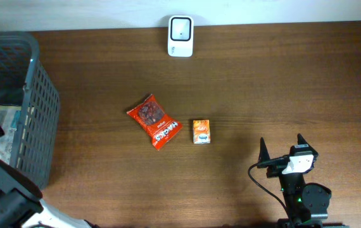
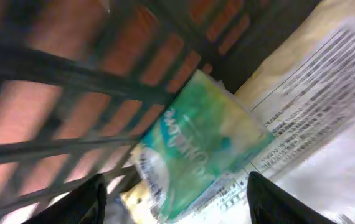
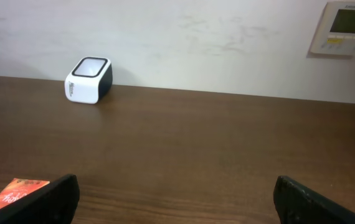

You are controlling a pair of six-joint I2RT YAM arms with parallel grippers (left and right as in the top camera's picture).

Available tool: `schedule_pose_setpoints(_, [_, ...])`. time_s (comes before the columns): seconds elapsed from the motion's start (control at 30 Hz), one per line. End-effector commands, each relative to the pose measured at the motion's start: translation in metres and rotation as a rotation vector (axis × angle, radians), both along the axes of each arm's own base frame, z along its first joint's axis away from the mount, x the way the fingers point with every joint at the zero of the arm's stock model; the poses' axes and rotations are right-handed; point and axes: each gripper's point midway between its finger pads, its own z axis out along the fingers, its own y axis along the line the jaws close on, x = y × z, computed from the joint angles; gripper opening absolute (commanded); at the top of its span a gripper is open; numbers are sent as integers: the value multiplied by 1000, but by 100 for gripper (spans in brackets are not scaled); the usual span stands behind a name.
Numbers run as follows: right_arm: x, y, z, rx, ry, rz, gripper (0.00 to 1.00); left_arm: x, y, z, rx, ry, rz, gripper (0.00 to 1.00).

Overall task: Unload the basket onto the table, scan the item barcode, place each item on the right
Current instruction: 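Reach the left gripper into the basket and grasp the green-white packet, then carry the green-white packet out and set it beside the orange box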

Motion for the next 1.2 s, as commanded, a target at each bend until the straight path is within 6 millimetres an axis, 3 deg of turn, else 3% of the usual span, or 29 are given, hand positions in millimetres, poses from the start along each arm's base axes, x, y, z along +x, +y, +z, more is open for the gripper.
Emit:
schedule_pose_setpoints(0.0, [0, 1, -2, 3, 1, 1, 99, -6, -1, -36, -52, 70, -5, 66])
schedule_pose_setpoints(0.13, [0, 1, -2, 3, 1, 1, 99, -5, 0, -41, -55, 73, -5, 42])
schedule_pose_setpoints(0.23, [0, 1, -2, 3, 1, 1, 99, -3, 3, -39, -42, 60, -5, 0])
schedule_pose_setpoints(0.4, [0, 1, -2, 3, 1, 1, 98, 13, 2, -21, -11, 22, -28, 0])
schedule_pose_setpoints(0.5, [0, 1, -2, 3, 1, 1, 98, 47, -8, 20, 37, -75, -93, 0])
schedule_pose_setpoints(0.6, [0, 1, -2, 3, 1, 1, 99, 84, -29, 79, 100, -201, -178, 0])
schedule_pose_setpoints(0.7, [0, 1, -2, 3, 1, 1, 99, 110, -65, 149, 178, -330, -256, 0])
schedule_pose_setpoints(0.77, [0, 1, -2, 3, 1, 1, 98, 117, -89, 184, 211, -401, -294, 0])
schedule_pose_setpoints(0.83, [0, 1, -2, 3, 1, 1, 99, 118, -114, 220, 222, -502, -299, 0])
schedule_pose_setpoints(0.87, [0, 1, -2, 3, 1, 1, 98, 113, -142, 256, 211, -630, -287, 0])
schedule_pose_setpoints(0.93, [0, 1, -2, 3, 1, 1, 99, 108, -167, 281, 183, -726, -278, 0])
schedule_pose_setpoints(1.0, [0, 1, -2, 3, 1, 1, 99, 104, -195, 294, 125, -790, -287, 0])
schedule_pose_setpoints(1.03, [0, 1, -2, 3, 1, 1, 98, 103, -226, 295, 42, -809, -343, 0])
schedule_pose_setpoints(1.07, [0, 1, -2, 3, 1, 1, 98, 104, -243, 293, -4, -807, -380, 0])
schedule_pose_setpoints(1.1, [0, 1, -2, 3, 1, 1, 99, 104, -276, 281, -112, -780, -448, 0])
schedule_pose_setpoints(1.17, [0, 1, -2, 3, 1, 1, 98, 101, -310, 260, -237, -722, -485, 0])
